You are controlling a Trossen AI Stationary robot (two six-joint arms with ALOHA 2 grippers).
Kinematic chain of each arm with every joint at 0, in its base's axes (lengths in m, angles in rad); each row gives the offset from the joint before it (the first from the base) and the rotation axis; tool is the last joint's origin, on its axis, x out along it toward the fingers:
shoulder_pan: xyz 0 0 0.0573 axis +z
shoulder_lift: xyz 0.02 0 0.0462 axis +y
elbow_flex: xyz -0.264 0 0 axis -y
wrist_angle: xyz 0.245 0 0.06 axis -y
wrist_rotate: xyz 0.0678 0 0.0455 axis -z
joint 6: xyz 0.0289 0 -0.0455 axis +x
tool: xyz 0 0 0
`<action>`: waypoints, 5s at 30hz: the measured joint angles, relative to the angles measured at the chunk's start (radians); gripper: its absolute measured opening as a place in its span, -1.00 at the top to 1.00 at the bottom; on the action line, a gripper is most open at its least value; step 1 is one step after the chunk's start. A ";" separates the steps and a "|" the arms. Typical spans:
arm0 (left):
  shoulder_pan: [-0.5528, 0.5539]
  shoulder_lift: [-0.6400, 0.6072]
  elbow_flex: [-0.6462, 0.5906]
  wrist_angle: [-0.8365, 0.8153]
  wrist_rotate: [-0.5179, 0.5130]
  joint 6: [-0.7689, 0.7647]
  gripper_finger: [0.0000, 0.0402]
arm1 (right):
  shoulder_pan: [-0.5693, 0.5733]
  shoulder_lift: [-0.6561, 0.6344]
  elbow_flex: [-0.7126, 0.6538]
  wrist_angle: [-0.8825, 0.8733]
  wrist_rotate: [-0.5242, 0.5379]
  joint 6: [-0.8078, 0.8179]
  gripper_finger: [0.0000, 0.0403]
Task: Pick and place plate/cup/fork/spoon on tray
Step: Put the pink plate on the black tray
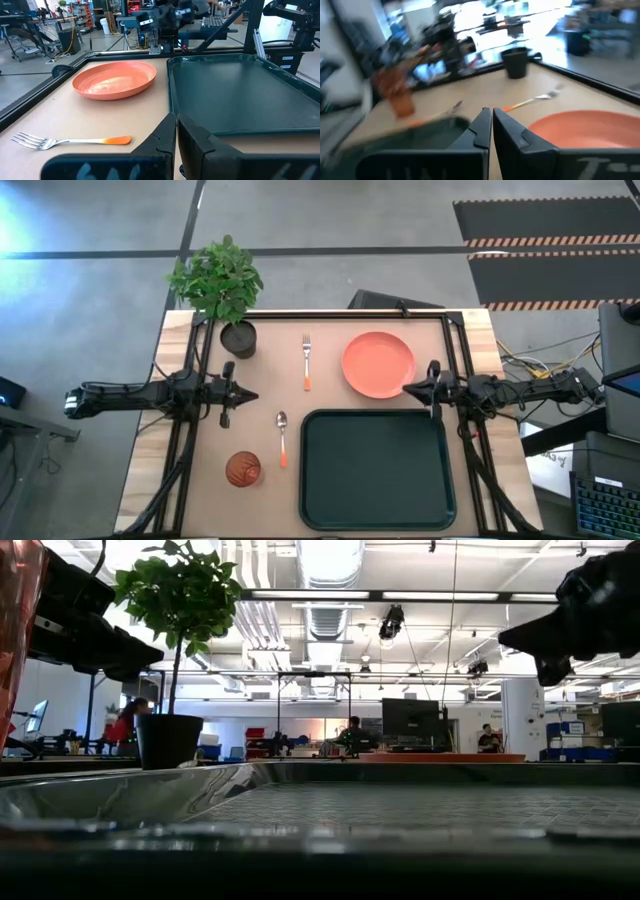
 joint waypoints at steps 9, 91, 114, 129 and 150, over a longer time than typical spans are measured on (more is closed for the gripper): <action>0.000 0.000 0.000 0.000 0.000 0.000 1.00 | 0.000 0.000 0.000 0.280 0.150 0.036 0.96; -0.001 0.240 0.377 0.546 -0.031 -0.417 0.28 | -0.041 0.878 1.332 -1.616 0.181 0.590 0.22; -0.002 0.263 0.357 0.545 0.101 -0.499 0.28 | -0.769 1.020 0.842 -0.913 -0.363 0.110 0.22; -0.002 0.301 0.357 0.545 0.101 -0.499 0.28 | -0.974 1.340 0.927 -0.892 -0.377 -0.138 0.22; -0.002 0.301 0.357 0.545 0.102 -0.500 0.28 | -0.977 1.539 1.018 -0.867 -0.440 -0.156 0.92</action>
